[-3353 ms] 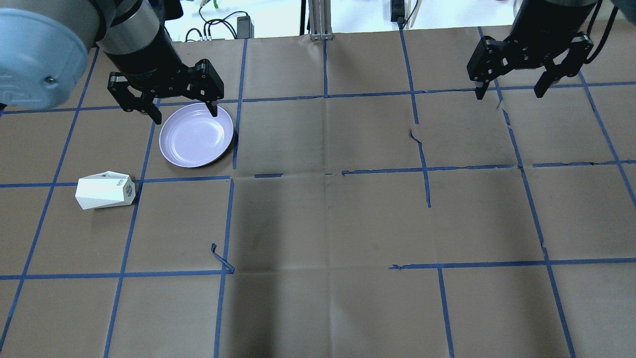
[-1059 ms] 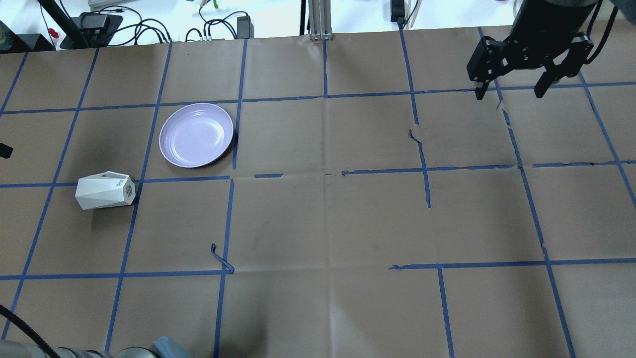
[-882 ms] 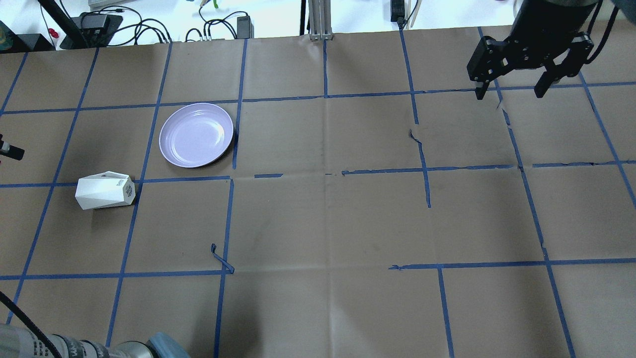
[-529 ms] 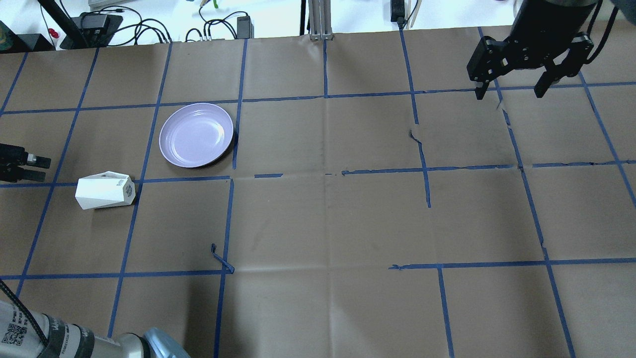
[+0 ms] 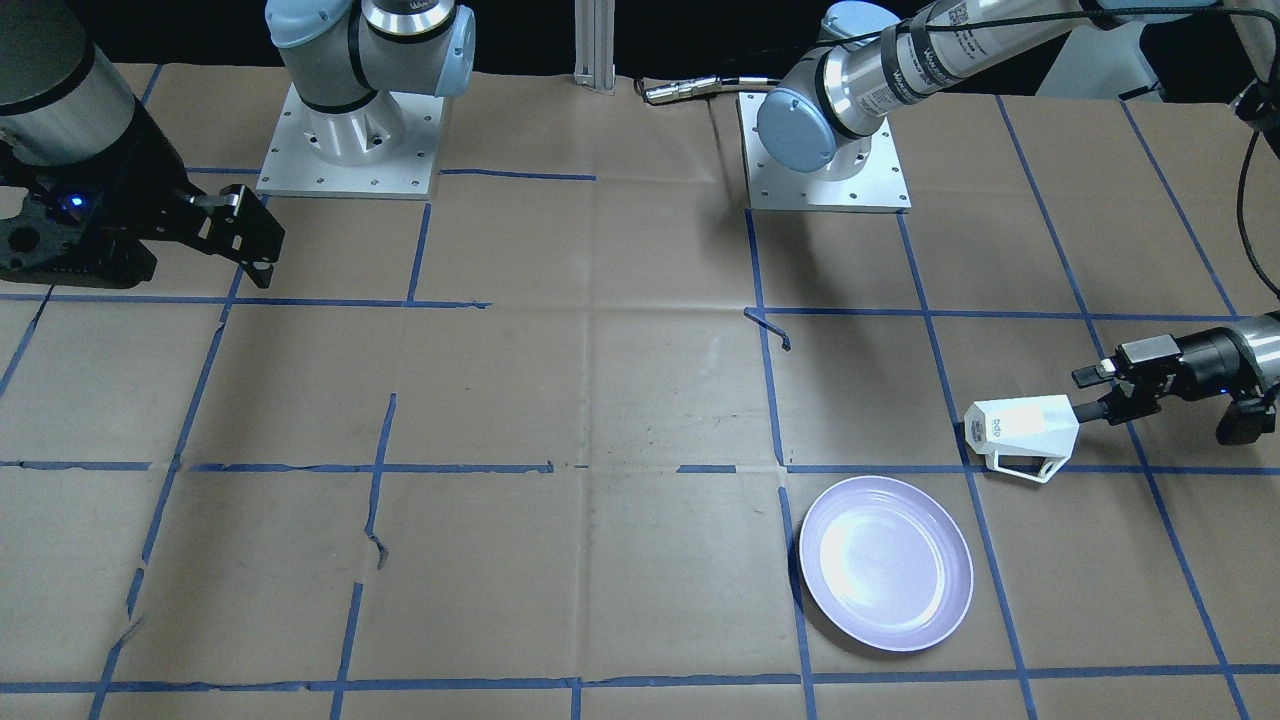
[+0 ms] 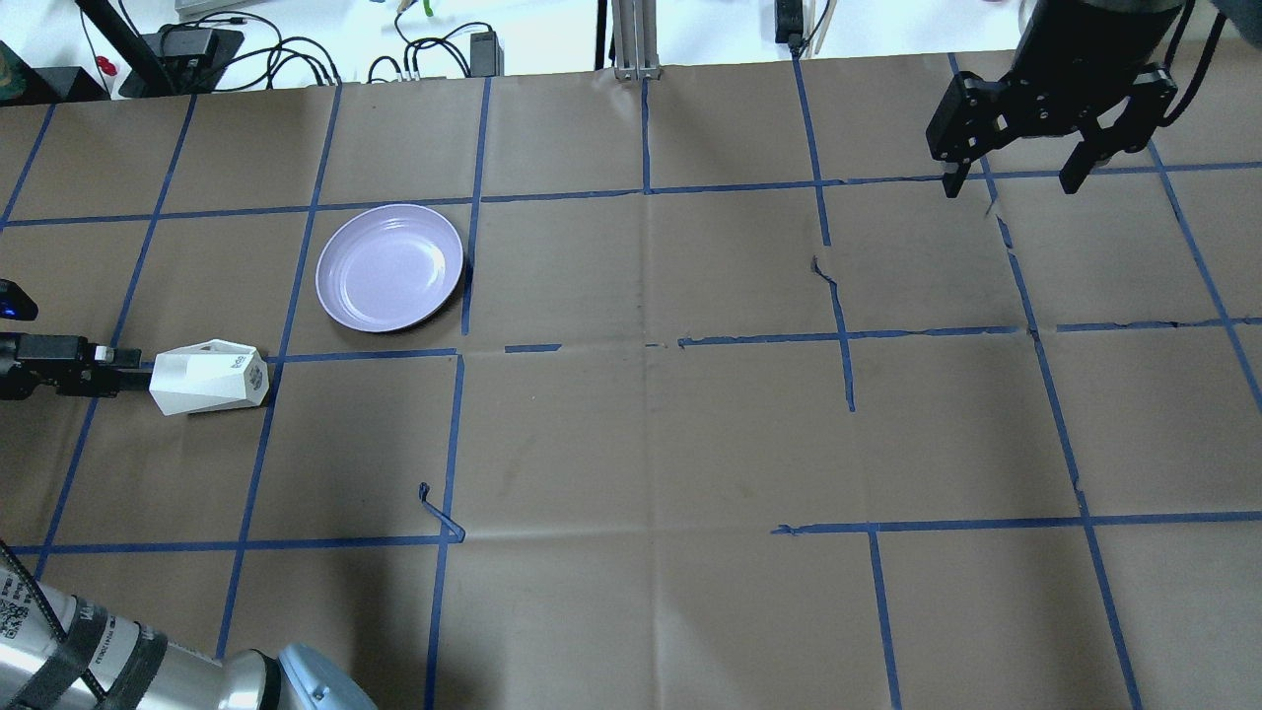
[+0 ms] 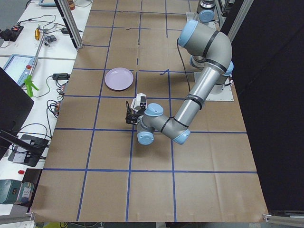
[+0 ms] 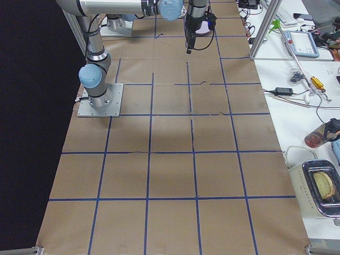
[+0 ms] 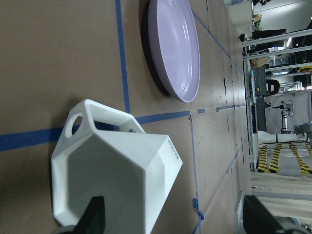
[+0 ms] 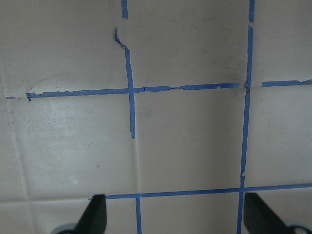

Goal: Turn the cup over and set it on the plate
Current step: 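Lower the left gripper beside the white cup and close on it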

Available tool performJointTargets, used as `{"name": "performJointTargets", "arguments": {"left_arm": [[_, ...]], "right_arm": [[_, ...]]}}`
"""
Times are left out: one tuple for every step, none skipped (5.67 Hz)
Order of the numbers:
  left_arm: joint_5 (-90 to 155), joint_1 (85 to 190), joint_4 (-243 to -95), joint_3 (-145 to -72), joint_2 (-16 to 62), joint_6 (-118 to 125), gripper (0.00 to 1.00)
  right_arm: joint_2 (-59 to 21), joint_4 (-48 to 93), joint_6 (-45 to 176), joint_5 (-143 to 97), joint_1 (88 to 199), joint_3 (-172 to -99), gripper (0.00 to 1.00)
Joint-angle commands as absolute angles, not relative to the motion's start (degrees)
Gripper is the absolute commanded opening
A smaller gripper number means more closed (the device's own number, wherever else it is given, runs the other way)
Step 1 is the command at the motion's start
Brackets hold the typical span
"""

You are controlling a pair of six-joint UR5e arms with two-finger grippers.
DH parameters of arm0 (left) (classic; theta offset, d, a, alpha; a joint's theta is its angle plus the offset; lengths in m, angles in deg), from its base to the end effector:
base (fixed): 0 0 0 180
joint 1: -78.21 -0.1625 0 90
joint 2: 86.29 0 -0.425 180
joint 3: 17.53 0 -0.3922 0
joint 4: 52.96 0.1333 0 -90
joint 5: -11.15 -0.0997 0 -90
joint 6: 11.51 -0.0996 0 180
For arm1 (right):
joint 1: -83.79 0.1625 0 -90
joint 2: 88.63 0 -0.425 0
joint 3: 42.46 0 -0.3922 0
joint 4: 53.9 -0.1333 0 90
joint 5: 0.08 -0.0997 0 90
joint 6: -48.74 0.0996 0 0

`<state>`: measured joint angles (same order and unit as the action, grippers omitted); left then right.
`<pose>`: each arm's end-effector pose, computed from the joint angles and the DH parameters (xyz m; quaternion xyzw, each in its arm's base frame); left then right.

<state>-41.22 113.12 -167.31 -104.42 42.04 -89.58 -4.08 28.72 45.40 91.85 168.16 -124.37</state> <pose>0.3534 -0.4834 0.1438 -0.0066 -0.8370 0.0700 0.5427 0.0780 -0.5335 0.4962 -0.0193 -0.9988 -0.0425 0.0135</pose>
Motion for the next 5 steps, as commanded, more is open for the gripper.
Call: {"name": "performJointTargets", "arguments": {"left_arm": [[-39.39,113.19,-169.75,-104.45,44.66,-91.48,0.99],[-37.65,113.36,-169.77,-104.54,44.93,-91.4,0.99],[-34.41,113.45,-170.38,-104.54,44.93,-91.4,0.8],[-34.64,113.45,-171.16,-104.62,44.93,-91.31,0.47],[-34.64,113.45,-172.13,-104.63,44.93,-91.4,0.15]], "right_arm": [[-4.08,28.72,45.4,91.85,168.16,-124.37,1.0],[-4.08,28.72,45.4,91.85,168.16,-124.37,1.0],[-4.08,28.72,45.4,91.85,168.16,-124.37,1.0],[-4.08,28.72,45.4,91.85,168.16,-124.37,1.0],[-4.08,28.72,45.4,91.85,168.16,-124.37,1.0]]}}
